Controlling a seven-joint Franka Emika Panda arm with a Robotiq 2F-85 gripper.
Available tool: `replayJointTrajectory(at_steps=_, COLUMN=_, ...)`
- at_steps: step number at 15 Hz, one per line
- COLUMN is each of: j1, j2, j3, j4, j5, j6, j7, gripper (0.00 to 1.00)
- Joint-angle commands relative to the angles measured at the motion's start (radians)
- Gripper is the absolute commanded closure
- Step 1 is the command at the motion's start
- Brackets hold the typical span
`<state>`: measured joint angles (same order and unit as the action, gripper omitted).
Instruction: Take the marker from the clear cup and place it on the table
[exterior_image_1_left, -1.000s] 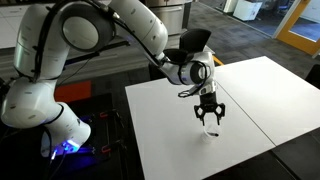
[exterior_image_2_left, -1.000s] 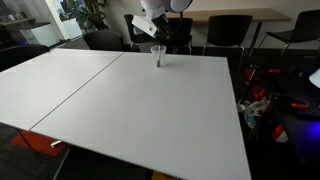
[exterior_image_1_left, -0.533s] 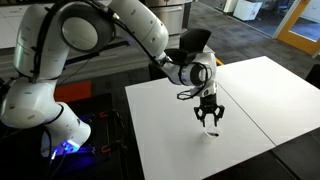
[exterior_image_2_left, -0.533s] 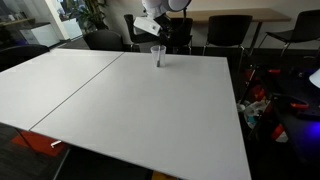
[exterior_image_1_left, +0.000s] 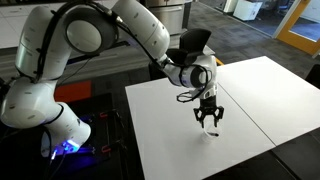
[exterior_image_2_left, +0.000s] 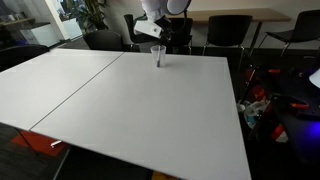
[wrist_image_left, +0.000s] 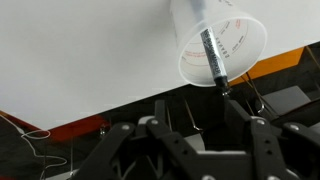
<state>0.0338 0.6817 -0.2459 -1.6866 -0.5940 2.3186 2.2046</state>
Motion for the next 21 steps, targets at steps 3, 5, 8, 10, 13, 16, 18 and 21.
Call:
replayJointTrajectory(at_steps=3, j1=-0.005, j2=0.060, j3=-0.010, j4=0.065, j5=0.039, j6=0.073, j7=-0.005, gripper=0.56)
replayJointTrajectory(at_steps=5, j1=-0.008, j2=0.079, j3=-0.009, j4=0.088, j5=0.071, j6=0.088, j7=-0.027, gripper=0.63)
replayJointTrajectory(at_steps=8, j1=0.012, j2=0.106, j3=-0.039, j4=0.120, j5=0.085, j6=0.104, j7=0.000, gripper=0.56)
replayJointTrajectory(at_steps=10, j1=0.016, j2=0.116, j3=-0.049, j4=0.136, j5=0.094, j6=0.100, j7=-0.007, gripper=0.52)
replayJointTrajectory(at_steps=13, j1=0.018, j2=0.131, j3=-0.057, j4=0.163, j5=0.097, j6=0.085, j7=-0.017, gripper=0.53)
replayJointTrajectory(at_steps=16, j1=0.018, j2=0.150, j3=-0.059, j4=0.192, j5=0.101, j6=0.075, j7=-0.024, gripper=0.55)
replayJointTrajectory(at_steps=18, j1=0.013, j2=0.155, j3=-0.059, j4=0.195, j5=0.103, j6=0.081, j7=-0.030, gripper=0.56)
replayJointTrajectory(at_steps=21, j1=0.014, j2=0.165, j3=-0.060, j4=0.200, j5=0.107, j6=0.077, j7=-0.028, gripper=0.57)
